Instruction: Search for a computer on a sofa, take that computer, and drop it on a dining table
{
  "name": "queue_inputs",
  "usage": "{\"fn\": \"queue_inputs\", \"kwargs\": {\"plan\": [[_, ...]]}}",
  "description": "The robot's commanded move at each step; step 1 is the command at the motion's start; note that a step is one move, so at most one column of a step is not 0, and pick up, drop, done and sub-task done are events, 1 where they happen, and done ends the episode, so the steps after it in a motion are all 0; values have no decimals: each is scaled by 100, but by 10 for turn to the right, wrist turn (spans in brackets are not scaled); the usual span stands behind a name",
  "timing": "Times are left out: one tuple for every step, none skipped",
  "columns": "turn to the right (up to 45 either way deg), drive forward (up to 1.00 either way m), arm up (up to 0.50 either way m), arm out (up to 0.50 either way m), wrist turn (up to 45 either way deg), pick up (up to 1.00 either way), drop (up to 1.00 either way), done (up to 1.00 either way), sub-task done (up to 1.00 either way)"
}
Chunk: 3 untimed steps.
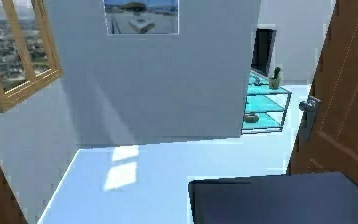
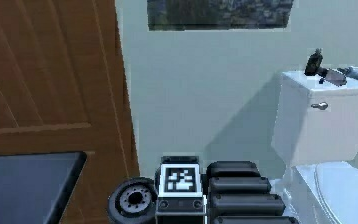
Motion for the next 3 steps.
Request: {"fn": "queue_inputs", "kwargs": {"plan": [[0, 100, 0, 0, 0, 0, 0, 0, 0], [-30, 0, 0, 0, 0, 0, 0, 0, 0], [0, 35, 0, 0, 0, 0, 0, 0, 0]]}}
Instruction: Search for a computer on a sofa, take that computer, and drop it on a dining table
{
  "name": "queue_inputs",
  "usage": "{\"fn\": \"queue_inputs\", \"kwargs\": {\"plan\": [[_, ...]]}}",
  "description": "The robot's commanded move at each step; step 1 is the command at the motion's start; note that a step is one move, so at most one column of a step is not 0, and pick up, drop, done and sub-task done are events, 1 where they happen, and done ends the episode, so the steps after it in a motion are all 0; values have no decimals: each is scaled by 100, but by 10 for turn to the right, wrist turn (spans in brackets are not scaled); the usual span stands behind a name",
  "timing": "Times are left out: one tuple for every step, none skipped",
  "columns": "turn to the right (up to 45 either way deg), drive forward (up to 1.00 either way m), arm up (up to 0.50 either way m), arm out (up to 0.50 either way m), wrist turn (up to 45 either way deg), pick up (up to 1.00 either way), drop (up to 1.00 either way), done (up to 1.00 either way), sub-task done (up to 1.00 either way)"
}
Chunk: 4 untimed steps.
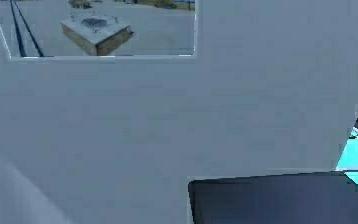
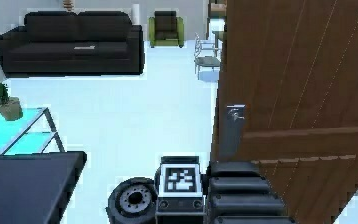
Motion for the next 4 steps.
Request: {"fn": "queue_inputs", "kwargs": {"plan": [[450, 0, 0, 0, 0, 0, 0, 0, 0], [60, 0, 0, 0, 0, 0, 0, 0, 0], [0, 40, 0, 0, 0, 0, 0, 0, 0], [330, 0, 0, 0, 0, 0, 0, 0, 0]]}}
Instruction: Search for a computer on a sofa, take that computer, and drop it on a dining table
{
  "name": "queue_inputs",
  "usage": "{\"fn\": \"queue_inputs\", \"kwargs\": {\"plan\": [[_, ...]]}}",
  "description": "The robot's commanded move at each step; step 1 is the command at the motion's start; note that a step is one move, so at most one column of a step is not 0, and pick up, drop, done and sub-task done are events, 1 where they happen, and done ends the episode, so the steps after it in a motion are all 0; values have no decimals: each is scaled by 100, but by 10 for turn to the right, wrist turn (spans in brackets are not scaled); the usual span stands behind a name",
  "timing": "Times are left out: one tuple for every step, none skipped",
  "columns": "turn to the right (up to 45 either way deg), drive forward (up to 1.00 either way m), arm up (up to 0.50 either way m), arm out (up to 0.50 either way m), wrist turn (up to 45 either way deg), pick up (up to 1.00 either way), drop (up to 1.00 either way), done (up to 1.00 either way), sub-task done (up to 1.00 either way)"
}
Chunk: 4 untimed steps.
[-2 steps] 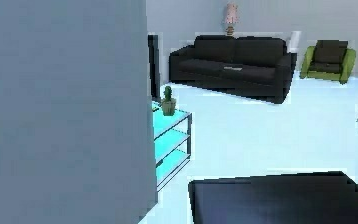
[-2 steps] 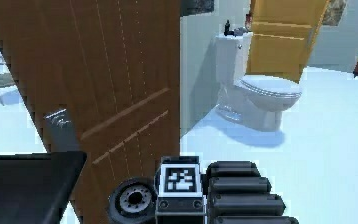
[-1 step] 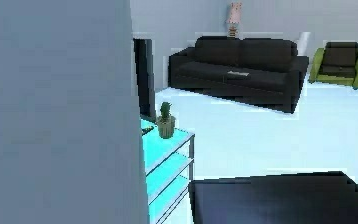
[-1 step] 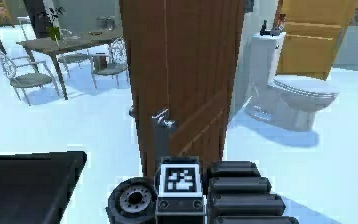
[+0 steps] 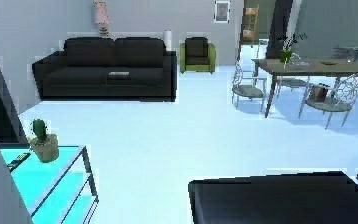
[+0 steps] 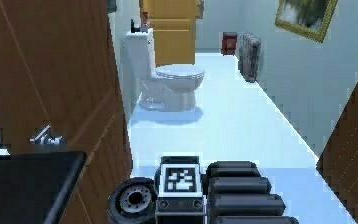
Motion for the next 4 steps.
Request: {"fn": "queue_inputs", "kwargs": {"plan": [[0, 15, 0, 0, 0, 0, 0, 0, 0], [0, 45, 0, 0, 0, 0, 0, 0, 0], [60, 0, 0, 0, 0, 0, 0, 0, 0], [0, 100, 0, 0, 0, 0, 0, 0, 0]]}}
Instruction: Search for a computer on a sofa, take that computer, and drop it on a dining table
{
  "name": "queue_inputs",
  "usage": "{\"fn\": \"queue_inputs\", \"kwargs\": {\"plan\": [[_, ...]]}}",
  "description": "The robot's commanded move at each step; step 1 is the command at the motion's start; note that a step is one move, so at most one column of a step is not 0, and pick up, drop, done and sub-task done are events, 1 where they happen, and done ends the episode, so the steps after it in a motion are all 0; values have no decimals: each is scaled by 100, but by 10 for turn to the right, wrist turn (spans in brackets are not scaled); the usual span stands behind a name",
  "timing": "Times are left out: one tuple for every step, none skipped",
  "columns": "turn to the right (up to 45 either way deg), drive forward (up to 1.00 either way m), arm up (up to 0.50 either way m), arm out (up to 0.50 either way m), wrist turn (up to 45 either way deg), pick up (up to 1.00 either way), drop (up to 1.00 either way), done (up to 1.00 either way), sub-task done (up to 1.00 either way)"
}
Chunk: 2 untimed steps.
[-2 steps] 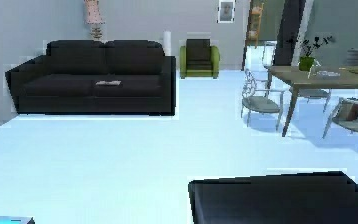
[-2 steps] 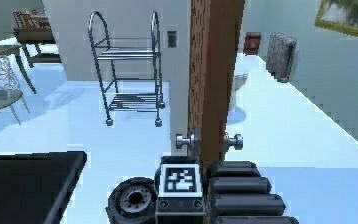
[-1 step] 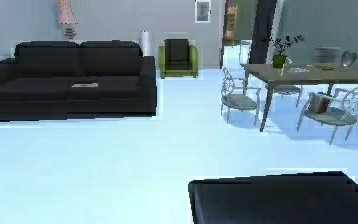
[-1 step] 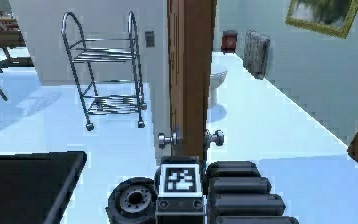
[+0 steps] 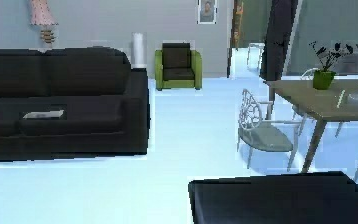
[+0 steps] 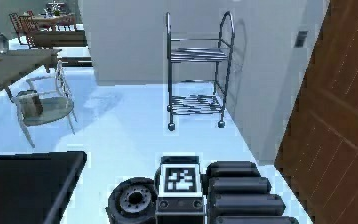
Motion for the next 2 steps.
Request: {"fn": "queue_inputs", "kwargs": {"plan": [[0, 100, 0, 0, 0, 0, 0, 0, 0], [0, 100, 0, 0, 0, 0, 0, 0, 0]]}}
